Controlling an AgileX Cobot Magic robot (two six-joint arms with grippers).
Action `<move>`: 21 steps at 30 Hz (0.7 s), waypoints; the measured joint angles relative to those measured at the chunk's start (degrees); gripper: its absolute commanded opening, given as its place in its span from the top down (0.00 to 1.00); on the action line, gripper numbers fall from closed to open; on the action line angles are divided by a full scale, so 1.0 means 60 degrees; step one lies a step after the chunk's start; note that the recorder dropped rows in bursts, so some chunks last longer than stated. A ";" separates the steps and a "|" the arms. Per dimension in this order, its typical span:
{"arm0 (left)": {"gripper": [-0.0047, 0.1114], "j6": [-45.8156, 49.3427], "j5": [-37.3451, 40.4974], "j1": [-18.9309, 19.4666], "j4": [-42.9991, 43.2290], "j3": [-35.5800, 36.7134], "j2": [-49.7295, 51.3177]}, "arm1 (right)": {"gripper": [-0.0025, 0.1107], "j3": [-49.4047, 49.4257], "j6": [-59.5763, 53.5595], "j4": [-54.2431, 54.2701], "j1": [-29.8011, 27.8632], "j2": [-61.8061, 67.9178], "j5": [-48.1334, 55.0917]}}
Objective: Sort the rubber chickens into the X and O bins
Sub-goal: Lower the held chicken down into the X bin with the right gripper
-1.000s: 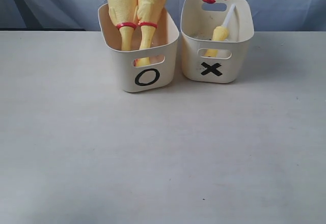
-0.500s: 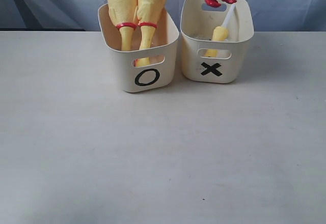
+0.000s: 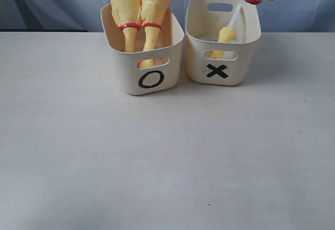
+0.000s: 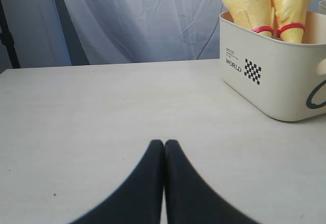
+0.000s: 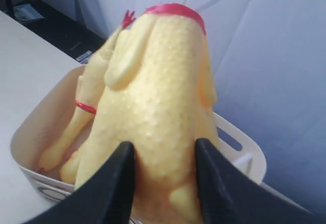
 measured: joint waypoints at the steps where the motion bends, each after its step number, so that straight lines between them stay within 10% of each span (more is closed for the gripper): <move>1: 0.96 0.0000 0.0000 0.0000 0.0000 0.0000 0.0000 | 0.81 0.0279 0.0022 -0.0023 -0.0198 -0.0154 -0.0038; 21: 0.96 0.0000 0.0000 0.0000 0.0000 0.0000 0.0000 | 0.82 0.3310 -0.1657 0.3950 -0.1942 0.0038 -0.4163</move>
